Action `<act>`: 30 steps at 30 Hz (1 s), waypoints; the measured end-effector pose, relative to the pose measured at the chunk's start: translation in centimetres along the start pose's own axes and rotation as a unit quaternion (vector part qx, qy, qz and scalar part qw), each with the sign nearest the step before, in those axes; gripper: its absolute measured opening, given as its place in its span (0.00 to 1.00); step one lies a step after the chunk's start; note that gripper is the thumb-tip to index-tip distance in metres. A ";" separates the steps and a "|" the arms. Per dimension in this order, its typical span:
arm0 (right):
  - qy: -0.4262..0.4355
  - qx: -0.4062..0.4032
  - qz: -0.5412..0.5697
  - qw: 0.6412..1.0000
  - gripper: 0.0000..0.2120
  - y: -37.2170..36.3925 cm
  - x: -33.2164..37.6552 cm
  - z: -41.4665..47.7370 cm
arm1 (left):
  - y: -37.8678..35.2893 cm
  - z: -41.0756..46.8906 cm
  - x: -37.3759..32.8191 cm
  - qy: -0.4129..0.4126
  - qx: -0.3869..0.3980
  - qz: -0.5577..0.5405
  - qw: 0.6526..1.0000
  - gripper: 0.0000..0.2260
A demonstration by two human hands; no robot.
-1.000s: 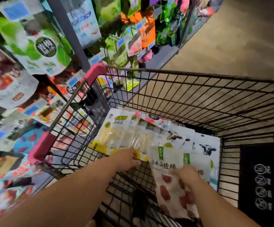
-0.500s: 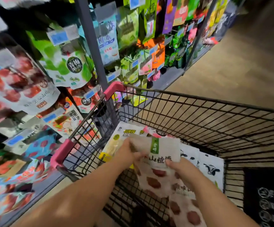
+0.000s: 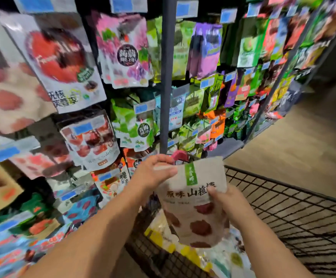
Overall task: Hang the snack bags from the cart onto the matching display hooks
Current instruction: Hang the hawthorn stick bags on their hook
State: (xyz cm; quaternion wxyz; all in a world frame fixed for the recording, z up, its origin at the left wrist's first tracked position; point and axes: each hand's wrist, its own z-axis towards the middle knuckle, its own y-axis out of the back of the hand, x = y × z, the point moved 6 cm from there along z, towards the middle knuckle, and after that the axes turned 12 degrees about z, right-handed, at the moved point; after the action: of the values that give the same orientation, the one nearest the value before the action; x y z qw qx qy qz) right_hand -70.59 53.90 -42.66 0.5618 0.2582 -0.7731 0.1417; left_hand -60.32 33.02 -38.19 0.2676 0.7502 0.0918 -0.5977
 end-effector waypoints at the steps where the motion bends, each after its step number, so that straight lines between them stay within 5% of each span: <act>1: 0.022 0.018 0.004 1.000 0.22 -1.1 1.5 0.1 | 1.6 -0.2 -0.9 -0.011 -0.009 0.015 1.000 0.09; 5: 0.092 0.036 0.003 0.995 0.23 -5.9 7.8 0.0 | 8.6 -1.4 -4.8 -0.053 -0.061 0.067 0.994 0.06; 9: 0.159 0.039 -0.023 0.986 0.02 -11.7 14.1 -1.1 | 15.6 -3.2 -7.5 -0.080 -0.146 0.063 0.984 0.05; 14: 0.217 0.072 -0.025 0.973 0.10 -19.6 19.0 -2.3 | 23.0 -4.9 -7.9 -0.098 -0.212 0.061 0.970 0.04; 30: 0.289 0.090 -0.014 0.953 0.05 -40.0 27.4 -2.2 | 41.4 -7.2 -9.4 -0.172 -0.286 -0.044 0.942 0.13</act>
State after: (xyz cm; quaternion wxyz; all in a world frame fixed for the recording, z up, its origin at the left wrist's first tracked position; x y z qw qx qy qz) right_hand -52.95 15.42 -18.93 0.7377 0.2664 -0.5580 0.2711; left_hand -37.80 3.64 -16.16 0.4558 0.5230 0.2441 -0.6776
